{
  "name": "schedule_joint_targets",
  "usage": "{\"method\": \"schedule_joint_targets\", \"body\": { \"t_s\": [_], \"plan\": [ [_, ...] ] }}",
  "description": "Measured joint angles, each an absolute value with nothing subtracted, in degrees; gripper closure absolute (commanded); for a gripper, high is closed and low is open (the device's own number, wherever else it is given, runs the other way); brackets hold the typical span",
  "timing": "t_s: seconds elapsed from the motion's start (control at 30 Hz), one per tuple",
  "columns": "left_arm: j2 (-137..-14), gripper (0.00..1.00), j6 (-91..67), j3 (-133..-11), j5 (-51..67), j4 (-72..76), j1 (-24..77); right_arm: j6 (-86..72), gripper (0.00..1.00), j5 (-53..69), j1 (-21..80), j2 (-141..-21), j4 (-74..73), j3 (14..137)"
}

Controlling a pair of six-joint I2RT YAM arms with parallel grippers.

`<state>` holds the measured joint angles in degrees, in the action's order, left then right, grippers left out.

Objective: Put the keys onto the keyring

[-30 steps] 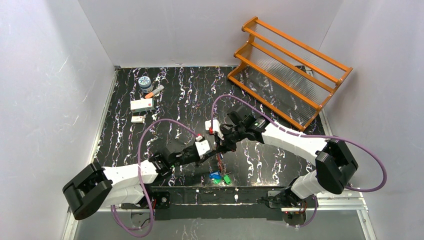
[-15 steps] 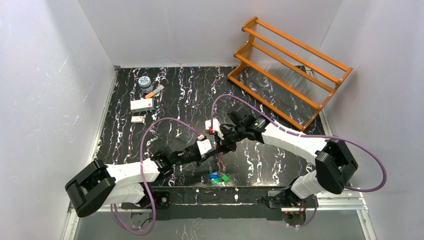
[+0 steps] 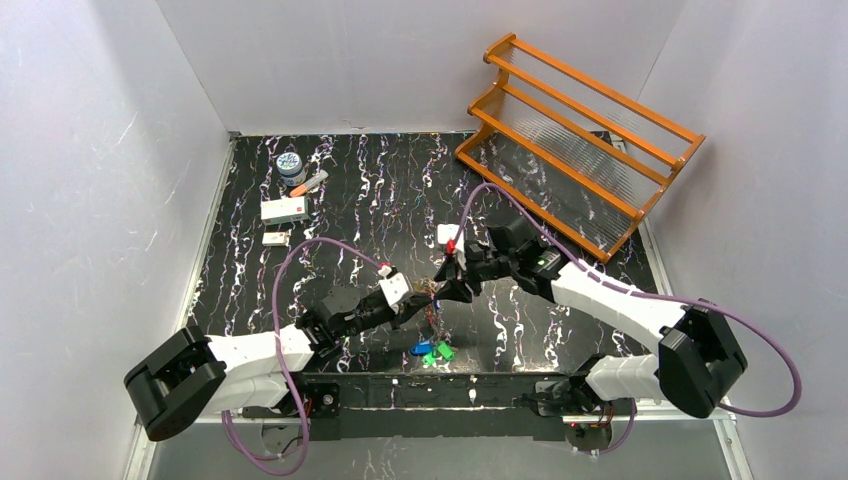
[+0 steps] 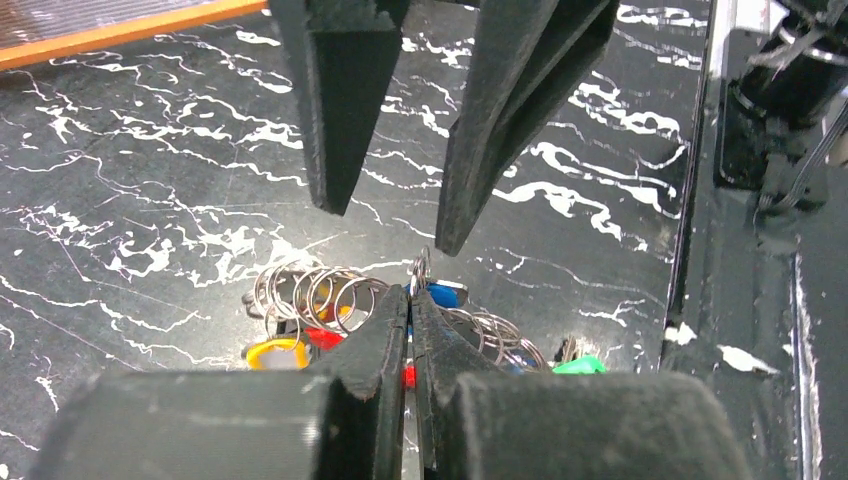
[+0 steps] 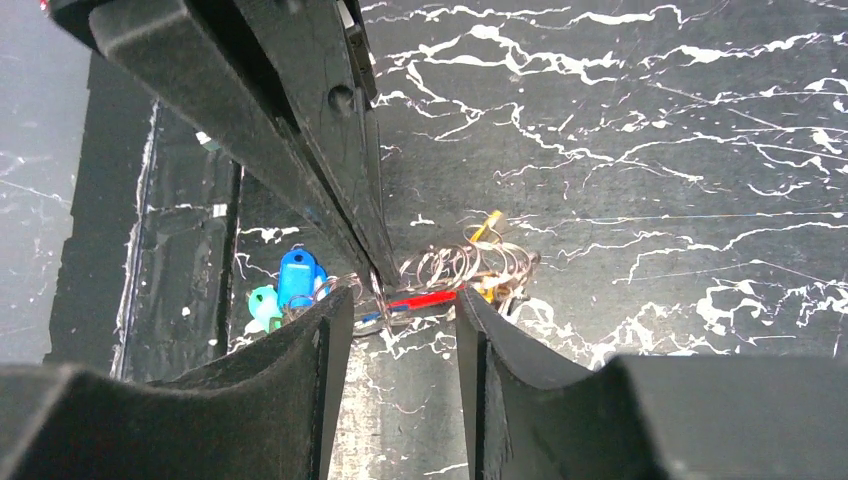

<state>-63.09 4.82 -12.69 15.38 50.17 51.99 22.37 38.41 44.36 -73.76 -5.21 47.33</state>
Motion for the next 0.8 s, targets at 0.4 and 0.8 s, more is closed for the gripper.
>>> {"method": "schedule_joint_targets", "body": {
  "t_s": [0.4,0.8],
  "plan": [
    [-62.17,1.0,-1.63,-7.29,13.87,64.01,51.99,13.43,0.58,51.0,35.75,-68.31,9.85,39.0],
    [-61.41,1.0,-2.63,-6.96,13.8,67.72,51.99,10.87,0.62,59.13,35.31,-71.26,15.09,38.44]
  ]
}}
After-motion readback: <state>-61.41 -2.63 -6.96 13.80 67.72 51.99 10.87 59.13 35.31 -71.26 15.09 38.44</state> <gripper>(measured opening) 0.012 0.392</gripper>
